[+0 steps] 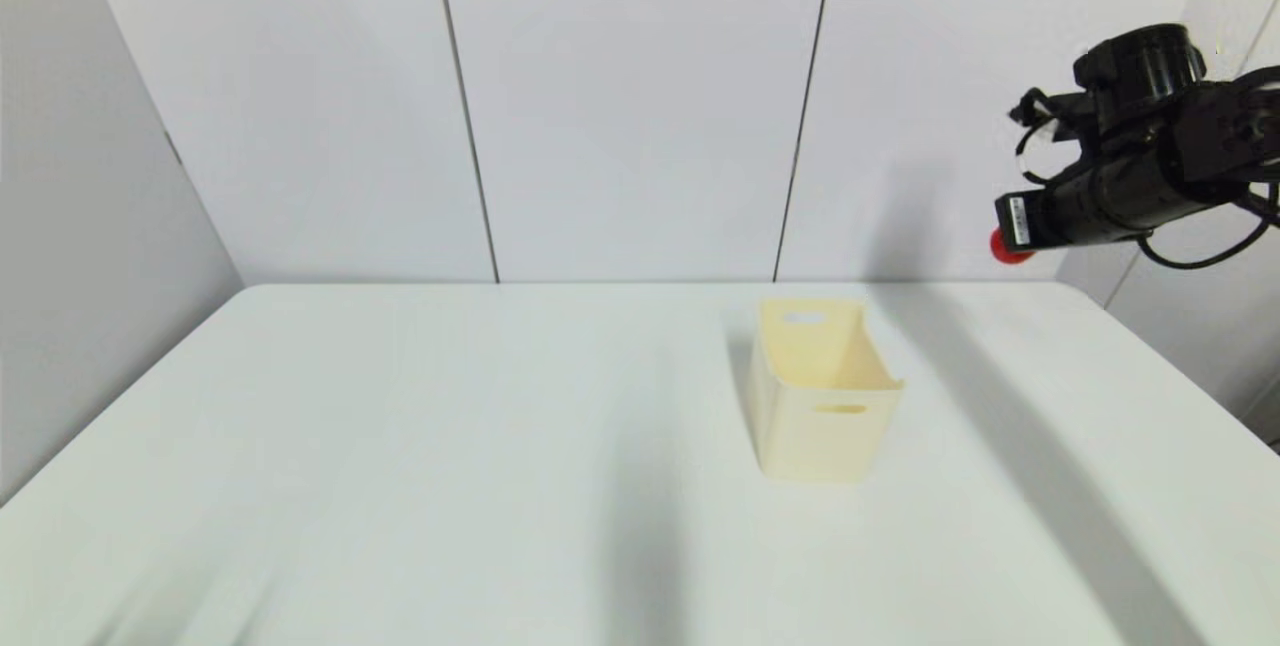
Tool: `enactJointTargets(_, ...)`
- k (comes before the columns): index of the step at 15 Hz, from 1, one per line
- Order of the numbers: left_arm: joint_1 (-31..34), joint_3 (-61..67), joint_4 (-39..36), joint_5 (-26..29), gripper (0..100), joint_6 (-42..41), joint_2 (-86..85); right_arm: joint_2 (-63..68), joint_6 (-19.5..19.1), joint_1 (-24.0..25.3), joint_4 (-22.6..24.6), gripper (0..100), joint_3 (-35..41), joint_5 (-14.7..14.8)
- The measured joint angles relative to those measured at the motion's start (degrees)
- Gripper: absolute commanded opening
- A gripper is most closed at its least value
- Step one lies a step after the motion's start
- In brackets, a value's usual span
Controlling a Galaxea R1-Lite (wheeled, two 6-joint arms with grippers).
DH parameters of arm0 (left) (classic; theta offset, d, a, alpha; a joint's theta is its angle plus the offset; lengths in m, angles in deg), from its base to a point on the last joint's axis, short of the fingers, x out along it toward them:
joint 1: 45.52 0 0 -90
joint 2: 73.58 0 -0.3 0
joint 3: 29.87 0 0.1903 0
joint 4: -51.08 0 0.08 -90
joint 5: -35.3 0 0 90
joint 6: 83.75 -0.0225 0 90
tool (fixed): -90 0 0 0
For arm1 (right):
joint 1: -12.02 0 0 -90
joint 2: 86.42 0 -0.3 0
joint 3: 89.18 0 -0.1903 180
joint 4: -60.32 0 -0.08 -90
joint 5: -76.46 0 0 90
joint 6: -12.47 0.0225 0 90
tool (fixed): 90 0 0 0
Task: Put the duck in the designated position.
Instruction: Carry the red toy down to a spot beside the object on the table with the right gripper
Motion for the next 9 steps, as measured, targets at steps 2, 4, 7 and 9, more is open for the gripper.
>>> enactJointTargets(2,0.0,0.0,0.0,0.0,100,0.0,0.0,2.6,-3.0,-0.7,0.1,0,0.0,-2.4)
enactJointTargets(4,0.0,0.0,0.0,0.0,100,0.0,0.0,4.8,-6.5,-0.9,0.1,0,0.0,-5.8)
enactJointTargets(7,0.0,0.0,0.0,0.0,100,0.0,0.0,7.4,-11.4,-1.0,0.1,0,0.1,-9.6)
enactJointTargets(9,0.0,0.0,0.0,0.0,100,0.0,0.0,9.1,-16.5,-1.3,0.2,0,0.0,-10.3)
